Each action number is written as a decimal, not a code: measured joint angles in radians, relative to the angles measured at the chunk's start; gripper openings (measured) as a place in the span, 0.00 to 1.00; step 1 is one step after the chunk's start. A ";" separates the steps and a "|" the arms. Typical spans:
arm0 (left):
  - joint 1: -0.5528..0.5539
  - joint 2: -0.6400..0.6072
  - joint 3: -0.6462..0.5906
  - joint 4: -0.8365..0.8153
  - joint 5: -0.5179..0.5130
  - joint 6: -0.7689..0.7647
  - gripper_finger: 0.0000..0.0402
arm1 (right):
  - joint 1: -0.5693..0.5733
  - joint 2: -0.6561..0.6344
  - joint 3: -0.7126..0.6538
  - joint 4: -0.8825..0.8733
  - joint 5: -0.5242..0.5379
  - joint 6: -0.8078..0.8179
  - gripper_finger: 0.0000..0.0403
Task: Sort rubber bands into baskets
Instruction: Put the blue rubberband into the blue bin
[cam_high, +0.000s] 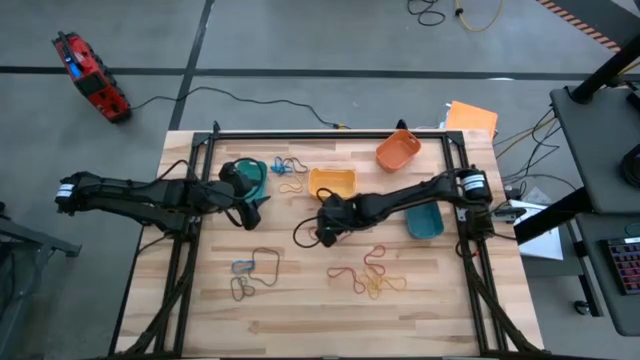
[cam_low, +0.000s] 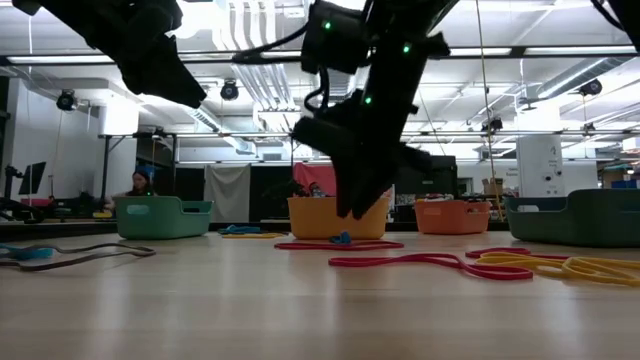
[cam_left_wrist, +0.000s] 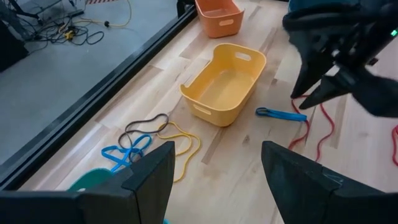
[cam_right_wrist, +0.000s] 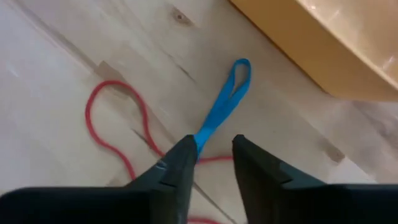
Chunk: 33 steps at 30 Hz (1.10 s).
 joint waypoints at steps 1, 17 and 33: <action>0.000 0.000 0.000 -0.001 0.000 0.000 0.56 | 0.000 0.009 0.001 0.011 0.000 0.000 0.30; 0.000 0.002 0.000 -0.001 -0.001 0.000 0.56 | -0.009 0.083 -0.003 0.071 -0.027 0.000 0.33; 0.000 0.002 0.000 -0.007 -0.001 0.000 0.56 | -0.014 0.012 0.000 0.070 -0.030 -0.093 0.02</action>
